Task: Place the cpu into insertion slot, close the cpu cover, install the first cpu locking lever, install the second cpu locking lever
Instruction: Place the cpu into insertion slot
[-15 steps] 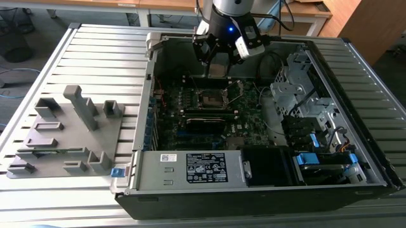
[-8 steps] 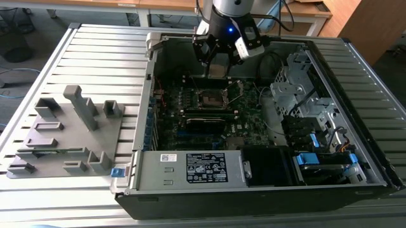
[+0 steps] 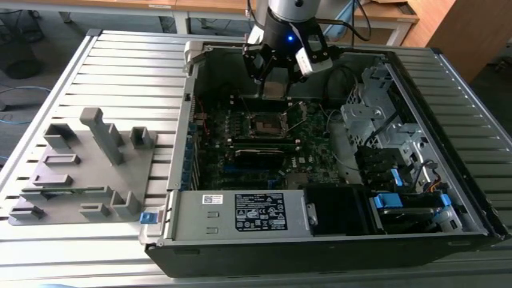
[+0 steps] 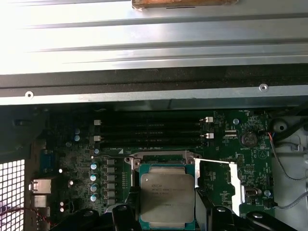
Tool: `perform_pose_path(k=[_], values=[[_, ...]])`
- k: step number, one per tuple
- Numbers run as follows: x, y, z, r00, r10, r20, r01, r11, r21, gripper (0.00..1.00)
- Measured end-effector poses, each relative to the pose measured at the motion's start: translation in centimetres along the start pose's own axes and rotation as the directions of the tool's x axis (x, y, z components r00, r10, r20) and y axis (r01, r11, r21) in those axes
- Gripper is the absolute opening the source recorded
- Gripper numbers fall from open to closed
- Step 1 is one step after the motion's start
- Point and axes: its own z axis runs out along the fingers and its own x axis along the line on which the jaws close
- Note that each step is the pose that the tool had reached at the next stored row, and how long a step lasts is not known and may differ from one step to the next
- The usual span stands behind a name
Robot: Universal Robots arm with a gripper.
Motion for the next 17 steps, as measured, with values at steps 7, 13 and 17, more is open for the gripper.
perform_pose_path(k=[7,13,17], values=[[0.00,0.00,0.03,0.9993,0.038,0.0034,-0.038,0.9993,-0.0008,0.54],[0.00,0.00,0.04,0.9987,0.052,0.0046,-0.052,0.9987,-0.0011,0.54],[0.00,0.00,0.04,0.9985,0.055,0.0049,-0.055,0.9985,-0.0012,0.54]])
